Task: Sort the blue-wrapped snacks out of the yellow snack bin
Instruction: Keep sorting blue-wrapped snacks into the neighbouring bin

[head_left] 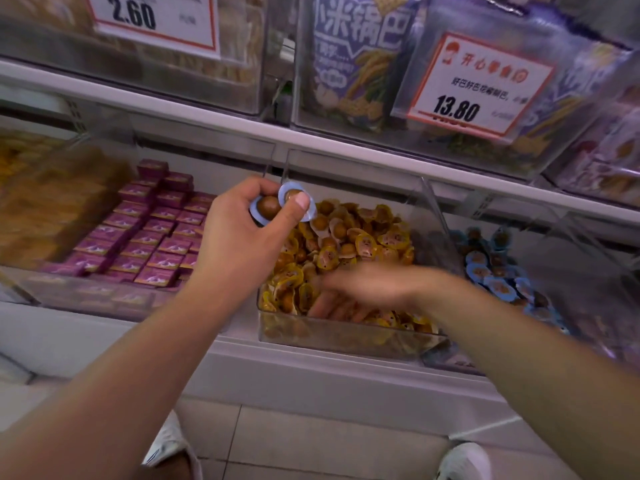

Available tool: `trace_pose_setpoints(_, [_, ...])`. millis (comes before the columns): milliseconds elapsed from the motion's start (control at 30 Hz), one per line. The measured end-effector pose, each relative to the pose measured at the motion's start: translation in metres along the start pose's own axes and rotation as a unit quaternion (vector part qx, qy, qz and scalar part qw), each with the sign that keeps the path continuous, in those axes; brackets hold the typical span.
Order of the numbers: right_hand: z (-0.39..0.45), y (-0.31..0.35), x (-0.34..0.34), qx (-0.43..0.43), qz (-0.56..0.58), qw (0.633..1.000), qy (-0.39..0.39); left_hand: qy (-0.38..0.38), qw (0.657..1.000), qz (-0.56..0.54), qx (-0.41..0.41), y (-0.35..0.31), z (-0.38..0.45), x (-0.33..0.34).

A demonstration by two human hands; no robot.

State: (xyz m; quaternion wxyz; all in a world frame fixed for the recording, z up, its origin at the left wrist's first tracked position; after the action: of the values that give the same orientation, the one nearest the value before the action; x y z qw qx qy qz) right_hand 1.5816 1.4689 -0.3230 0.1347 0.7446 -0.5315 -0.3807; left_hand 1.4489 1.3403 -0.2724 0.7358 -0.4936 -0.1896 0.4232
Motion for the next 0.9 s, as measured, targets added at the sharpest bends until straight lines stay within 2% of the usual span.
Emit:
trace_pose_setpoints(67, [0.013, 0.002, 0.008, 0.003, -0.03, 0.998, -0.048, 0.003, 1.0, 0.004, 0.001, 0.0, -0.002, 0.0])
trace_pose_setpoints(233, [0.022, 0.011, -0.008, -0.121, -0.146, 0.977, -0.096, 0.007, 1.0, 0.013, -0.005, -0.002, -0.004, -0.003])
trace_pose_setpoints(300, [0.025, 0.007, -0.018, -0.141, -0.174, 0.963, -0.15, 0.01, 1.0, 0.014, -0.009, -0.002, -0.004, -0.003])
trace_pose_setpoints(400, [0.028, 0.0, -0.036, -0.155, -0.273, 0.923, -0.222, 0.015, 1.0, 0.01, -0.014, -0.001, -0.004, -0.003])
trace_pose_setpoints(533, [0.03, -0.012, -0.035, -0.134, -0.445, 0.851, -0.246, 0.018, 1.0, 0.012, -0.021, 0.0, -0.004, -0.005])
trace_pose_setpoints(633, [0.037, -0.019, -0.025, -0.133, -0.497, 0.816, -0.262, 0.02, 1.0, 0.015, -0.017, -0.001, -0.005, -0.005])
trace_pose_setpoints(733, [0.04, -0.021, -0.02, -0.149, -0.48, 0.818, -0.281, 0.029, 0.999, 0.02, -0.018, -0.002, -0.007, -0.004])
trace_pose_setpoints(833, [0.041, -0.02, -0.016, -0.152, -0.451, 0.841, -0.257, 0.031, 0.999, 0.031, -0.016, -0.002, -0.007, -0.004])
trace_pose_setpoints(900, [0.041, -0.017, -0.016, -0.144, -0.456, 0.84, -0.257, 0.031, 0.999, 0.035, -0.011, -0.002, -0.007, -0.003])
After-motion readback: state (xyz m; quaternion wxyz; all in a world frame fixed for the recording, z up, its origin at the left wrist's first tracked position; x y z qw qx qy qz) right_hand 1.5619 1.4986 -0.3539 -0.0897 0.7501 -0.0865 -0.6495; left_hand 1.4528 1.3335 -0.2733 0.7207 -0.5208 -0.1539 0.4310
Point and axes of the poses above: each hand's wrist, its own z-axis towards the middle knuckle, its own x-axis out of the palm, y = z × x, the point moved 4 cm from there along z, towards the middle knuckle, and after that the axes turned 2 degrees about -z, right-handed, at the moved point
